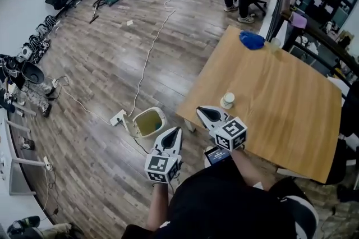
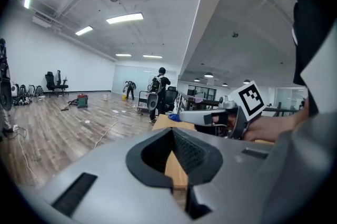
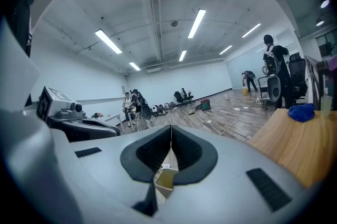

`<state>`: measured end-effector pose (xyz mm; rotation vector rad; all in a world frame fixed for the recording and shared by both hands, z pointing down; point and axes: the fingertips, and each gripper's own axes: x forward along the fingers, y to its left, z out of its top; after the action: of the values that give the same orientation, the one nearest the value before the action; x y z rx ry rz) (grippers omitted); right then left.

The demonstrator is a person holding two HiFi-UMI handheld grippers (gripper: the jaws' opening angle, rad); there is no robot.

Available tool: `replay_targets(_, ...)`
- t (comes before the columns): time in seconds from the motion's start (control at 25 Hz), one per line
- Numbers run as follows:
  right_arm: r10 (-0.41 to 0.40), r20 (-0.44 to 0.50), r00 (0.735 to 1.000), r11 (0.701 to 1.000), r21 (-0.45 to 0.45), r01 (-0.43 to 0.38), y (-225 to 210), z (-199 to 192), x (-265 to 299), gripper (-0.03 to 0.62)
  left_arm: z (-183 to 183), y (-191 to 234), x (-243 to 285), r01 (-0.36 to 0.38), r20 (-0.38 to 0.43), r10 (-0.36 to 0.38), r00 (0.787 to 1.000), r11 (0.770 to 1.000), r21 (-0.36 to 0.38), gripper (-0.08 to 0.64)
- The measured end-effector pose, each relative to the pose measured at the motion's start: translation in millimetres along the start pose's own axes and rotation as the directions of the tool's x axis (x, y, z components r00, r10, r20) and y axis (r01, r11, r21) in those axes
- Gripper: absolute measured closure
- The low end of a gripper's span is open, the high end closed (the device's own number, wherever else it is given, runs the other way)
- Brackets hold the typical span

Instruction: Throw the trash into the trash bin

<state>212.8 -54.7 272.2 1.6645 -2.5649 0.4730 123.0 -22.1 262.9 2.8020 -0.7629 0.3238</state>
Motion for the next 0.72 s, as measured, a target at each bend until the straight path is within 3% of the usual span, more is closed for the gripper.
replay_targets(0.16, -0.051, 0.001, 0.999, 0.999, -0.011, 0.051, -47.9, 1.2, -4.8, 0.594, -0.3, 6.7, 43.8, 0.008, -0.034, -0.008, 0.999, 1.0, 0.002, 0.563)
replay_targets(0.32, -0.14, -0.008, 0.99, 0.99, 0.027, 0.14, -87.8, -13.0, -25.5, 0.594, -14.9, -5.3, 71.1, 0.037, -0.109, -0.042, 0.993, 0.998, -0.046, 0.563)
replay_targets(0.56, -0.212, -0.065, 0.975, 0.977, 0.013, 0.214, -141.0, -43.6, -30.7, 0.589, -41.4, -18.2, 100.5, 0.118, -0.205, -0.114, 0.972, 0.993, 0.005, 0.563)
replay_targets(0.6, -0.231, -0.083, 0.969, 0.973, 0.007, 0.232, -150.1, -50.2, -29.2, 0.556, -45.3, -13.9, 104.1, 0.127, -0.224, -0.122, 0.967, 0.992, 0.007, 0.563)
replay_targets(0.64, -0.249, -0.101, 0.963, 0.968, -0.002, 0.25, -159.3, -57.0, -28.4, 0.479, -48.7, -9.2, 107.9, 0.134, -0.237, -0.131, 0.963, 0.991, -0.002, 0.563)
replay_targets(0.72, -0.293, -0.141, 0.946, 0.956, -0.025, 0.292, -179.4, -71.7, -29.6, 0.437, -54.3, -1.0, 116.6, 0.138, -0.256, -0.143, 0.956, 0.99, -0.038, 0.563)
